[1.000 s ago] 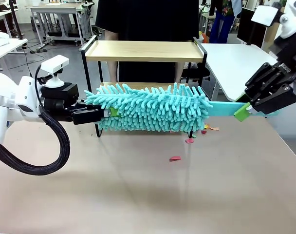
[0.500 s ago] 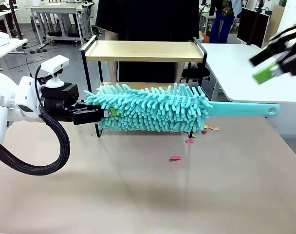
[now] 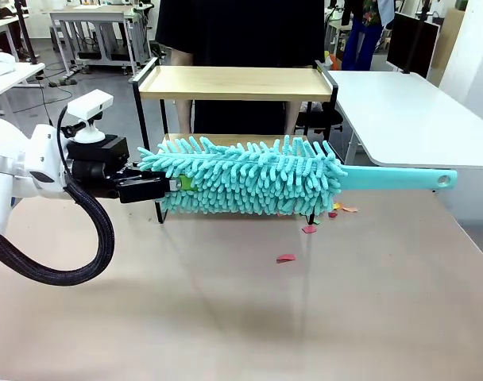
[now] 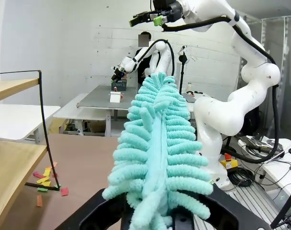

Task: Clean the shelf.
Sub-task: Hand the Duster back to the human.

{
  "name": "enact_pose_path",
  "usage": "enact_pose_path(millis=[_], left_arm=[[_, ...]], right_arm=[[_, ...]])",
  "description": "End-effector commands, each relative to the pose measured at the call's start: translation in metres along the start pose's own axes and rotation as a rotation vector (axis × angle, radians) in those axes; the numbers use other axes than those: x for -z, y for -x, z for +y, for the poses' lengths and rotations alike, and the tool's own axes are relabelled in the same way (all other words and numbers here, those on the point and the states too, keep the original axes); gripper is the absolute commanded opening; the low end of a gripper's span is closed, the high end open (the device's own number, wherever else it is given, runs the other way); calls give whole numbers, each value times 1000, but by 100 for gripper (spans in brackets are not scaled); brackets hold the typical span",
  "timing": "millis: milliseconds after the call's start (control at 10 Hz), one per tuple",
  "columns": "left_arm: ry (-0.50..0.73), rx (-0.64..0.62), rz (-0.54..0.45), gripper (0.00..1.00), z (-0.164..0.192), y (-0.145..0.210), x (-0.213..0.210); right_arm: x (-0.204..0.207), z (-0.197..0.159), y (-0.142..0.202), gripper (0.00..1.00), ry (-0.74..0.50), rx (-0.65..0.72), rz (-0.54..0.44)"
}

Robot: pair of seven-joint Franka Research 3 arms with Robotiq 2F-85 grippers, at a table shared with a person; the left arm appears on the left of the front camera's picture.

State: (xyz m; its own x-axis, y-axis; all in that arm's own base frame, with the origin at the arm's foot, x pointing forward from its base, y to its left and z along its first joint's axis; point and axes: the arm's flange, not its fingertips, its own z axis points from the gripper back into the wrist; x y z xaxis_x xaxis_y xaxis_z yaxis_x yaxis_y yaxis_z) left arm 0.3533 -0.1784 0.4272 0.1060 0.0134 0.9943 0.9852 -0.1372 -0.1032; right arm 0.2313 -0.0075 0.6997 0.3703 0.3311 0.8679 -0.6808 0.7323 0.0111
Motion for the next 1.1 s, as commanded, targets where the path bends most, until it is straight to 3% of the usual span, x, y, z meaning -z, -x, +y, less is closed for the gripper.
enact_pose_path(millis=[0, 100, 200, 500, 800, 1000], left_arm=[[12, 7, 2, 0, -1, 0, 0], [12, 7, 2, 0, -1, 0, 0], [0, 0, 0, 17, 0, 0, 0], [-144, 46, -142, 17, 7, -55, -33], [-407, 170, -227, 17, 4, -129, -68], [-606, 233, -218, 17, -5, -169, -96]], right_arm=[[6, 4, -8, 100, -22, -25, 19], [6, 4, -8, 100, -22, -25, 19], [6, 4, -8, 100, -22, -25, 19], [6, 4, -8, 100, -22, -25, 19], [6, 4, -8, 100, -22, -25, 19], [6, 4, -8, 100, -22, -25, 19]])
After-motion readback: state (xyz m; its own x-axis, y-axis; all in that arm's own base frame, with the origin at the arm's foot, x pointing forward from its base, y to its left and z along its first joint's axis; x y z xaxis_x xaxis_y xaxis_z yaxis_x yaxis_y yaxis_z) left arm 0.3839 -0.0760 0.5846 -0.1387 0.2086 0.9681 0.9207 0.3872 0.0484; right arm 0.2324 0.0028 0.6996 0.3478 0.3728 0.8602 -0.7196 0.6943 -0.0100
